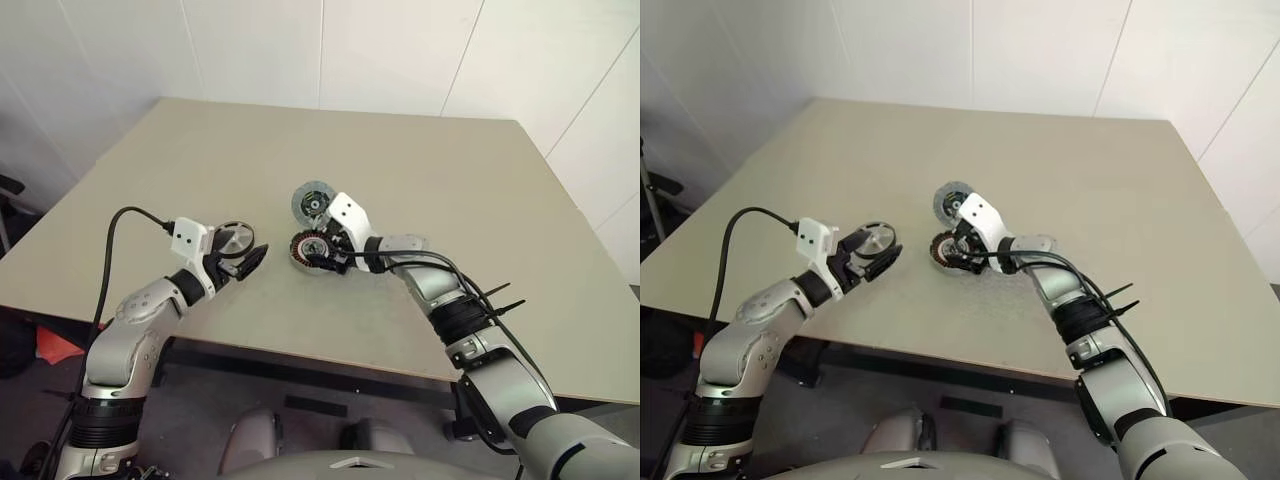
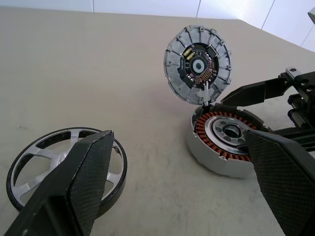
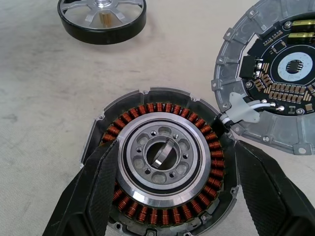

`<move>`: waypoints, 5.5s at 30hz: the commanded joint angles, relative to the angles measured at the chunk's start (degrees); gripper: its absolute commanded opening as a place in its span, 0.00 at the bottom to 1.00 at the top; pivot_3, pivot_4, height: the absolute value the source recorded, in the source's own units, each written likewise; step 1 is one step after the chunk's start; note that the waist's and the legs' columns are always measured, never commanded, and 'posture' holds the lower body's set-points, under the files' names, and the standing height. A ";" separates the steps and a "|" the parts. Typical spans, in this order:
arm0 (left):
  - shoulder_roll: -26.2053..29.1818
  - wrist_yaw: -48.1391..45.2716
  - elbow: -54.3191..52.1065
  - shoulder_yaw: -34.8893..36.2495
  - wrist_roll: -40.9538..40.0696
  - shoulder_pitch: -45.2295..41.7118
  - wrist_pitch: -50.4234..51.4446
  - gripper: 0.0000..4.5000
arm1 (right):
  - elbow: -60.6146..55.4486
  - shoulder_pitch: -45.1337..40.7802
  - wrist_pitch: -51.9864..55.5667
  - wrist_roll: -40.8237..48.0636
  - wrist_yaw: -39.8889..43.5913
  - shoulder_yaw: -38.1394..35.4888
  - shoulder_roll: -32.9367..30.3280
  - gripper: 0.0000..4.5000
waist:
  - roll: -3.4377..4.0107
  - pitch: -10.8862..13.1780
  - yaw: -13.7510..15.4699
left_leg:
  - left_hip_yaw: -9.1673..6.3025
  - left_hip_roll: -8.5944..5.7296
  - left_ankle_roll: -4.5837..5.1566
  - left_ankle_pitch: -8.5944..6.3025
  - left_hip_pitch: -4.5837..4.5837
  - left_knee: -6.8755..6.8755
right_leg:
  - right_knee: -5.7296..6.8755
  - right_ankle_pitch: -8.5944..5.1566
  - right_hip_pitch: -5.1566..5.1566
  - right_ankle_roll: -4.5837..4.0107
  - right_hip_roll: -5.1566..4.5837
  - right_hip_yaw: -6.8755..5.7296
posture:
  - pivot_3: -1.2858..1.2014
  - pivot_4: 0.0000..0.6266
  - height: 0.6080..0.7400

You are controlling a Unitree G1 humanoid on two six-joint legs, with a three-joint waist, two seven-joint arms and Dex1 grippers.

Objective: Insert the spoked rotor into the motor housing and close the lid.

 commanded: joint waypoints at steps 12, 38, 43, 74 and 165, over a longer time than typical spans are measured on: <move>-0.10 0.13 -1.23 0.09 0.52 -0.40 -1.11 1.00 | -3.68 -0.23 0.25 1.03 0.81 -2.48 1.19 0.19 | 0.00 0.00 0.02 | 0.00 0.00 0.00 0.00 0.00 0.00 | 0.01 0.00 0.00 0.00 0.00 0.00 | 0.52 0.00 1.00; -0.79 0.16 -1.54 -0.66 1.00 -0.31 -0.86 1.00 | 4.42 -0.53 -4.84 -1.75 0.32 -2.30 1.89 0.00 | -0.01 -0.01 0.02 | 0.00 0.00 -0.01 0.00 0.15 0.01 | 0.02 0.00 0.12 0.00 0.00 0.00 | 0.52 0.00 1.00; -0.77 0.11 -1.47 -0.60 1.06 -0.36 -0.85 1.00 | 1.11 -1.35 -4.04 -0.36 0.58 -3.53 1.78 0.00 | -0.01 0.00 0.02 | 0.00 0.00 0.00 0.00 0.13 0.01 | 0.02 0.00 0.12 0.00 0.00 0.00 | 0.52 0.00 1.00; -4.25 8.99 2.16 11.60 -7.56 -2.19 6.12 1.00 | -11.74 0.69 -0.05 4.70 3.96 -7.34 0.02 0.00 | -0.02 -0.01 0.01 | 0.00 0.00 0.01 0.00 0.07 0.01 | 0.02 0.00 0.06 -0.01 0.00 0.00 | 0.52 0.00 1.00; -21.11 28.00 19.48 24.05 -38.98 -9.03 9.64 0.54 | -11.09 1.38 -1.35 4.37 1.15 -7.43 -1.47 0.00 | -0.20 0.04 0.19 | -0.04 0.00 0.05 0.01 0.05 0.05 | -0.07 0.04 0.14 0.03 0.00 -0.03 | 0.52 0.00 1.00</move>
